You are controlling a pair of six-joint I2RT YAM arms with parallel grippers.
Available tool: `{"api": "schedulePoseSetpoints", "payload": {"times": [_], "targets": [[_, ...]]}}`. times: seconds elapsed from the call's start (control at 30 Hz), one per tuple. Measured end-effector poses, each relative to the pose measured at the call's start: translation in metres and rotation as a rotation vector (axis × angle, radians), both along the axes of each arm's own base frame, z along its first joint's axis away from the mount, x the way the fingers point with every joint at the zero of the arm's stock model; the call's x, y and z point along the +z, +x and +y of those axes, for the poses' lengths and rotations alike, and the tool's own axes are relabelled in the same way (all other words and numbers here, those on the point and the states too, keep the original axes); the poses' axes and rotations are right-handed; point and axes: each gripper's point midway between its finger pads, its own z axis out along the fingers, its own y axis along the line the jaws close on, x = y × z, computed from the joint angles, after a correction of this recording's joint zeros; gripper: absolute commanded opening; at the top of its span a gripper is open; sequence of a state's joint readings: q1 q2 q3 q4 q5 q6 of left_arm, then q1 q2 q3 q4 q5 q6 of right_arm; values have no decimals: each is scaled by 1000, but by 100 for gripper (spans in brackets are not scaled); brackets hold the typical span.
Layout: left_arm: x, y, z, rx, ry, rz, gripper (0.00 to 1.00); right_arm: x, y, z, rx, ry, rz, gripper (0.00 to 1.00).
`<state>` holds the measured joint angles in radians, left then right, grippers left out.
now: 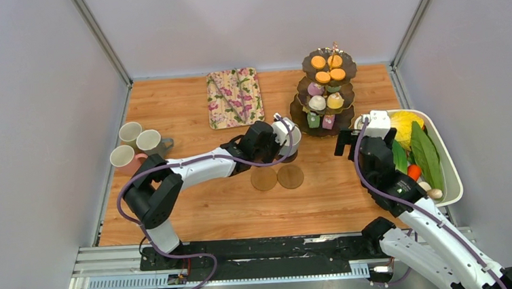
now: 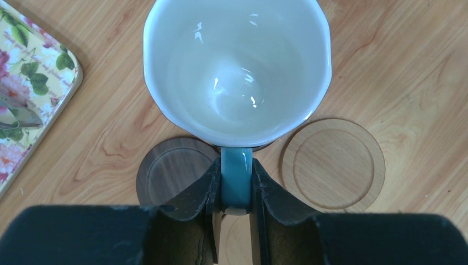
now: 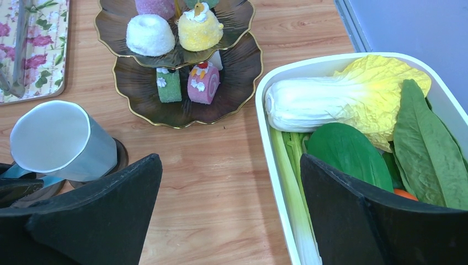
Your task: Serve the afternoon tea
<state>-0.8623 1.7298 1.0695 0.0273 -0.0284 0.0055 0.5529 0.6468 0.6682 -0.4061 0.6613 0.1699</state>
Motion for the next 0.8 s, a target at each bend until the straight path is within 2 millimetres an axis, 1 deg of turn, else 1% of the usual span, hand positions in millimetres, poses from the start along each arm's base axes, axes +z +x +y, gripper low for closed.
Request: {"api": "schedulePoseSetpoints", "payload": {"times": [0.43,0.67,0.7,0.77,0.8], "targets": [[0,-2,0,34,-24,28,23,1,0,0,1,2,-2,100],[-1,-7,1,58,-48,61,23,1,0,1,5,3,-2,100],[-1,-8,1,61,-50,64,23,1,0,1,6,4,-2,100],[-1,-8,1,65,-54,67,27,1,0,1,7,4,-2,100],[-1,-8,1,66,-55,68,32,1,0,1,8,4,-2,100]]}}
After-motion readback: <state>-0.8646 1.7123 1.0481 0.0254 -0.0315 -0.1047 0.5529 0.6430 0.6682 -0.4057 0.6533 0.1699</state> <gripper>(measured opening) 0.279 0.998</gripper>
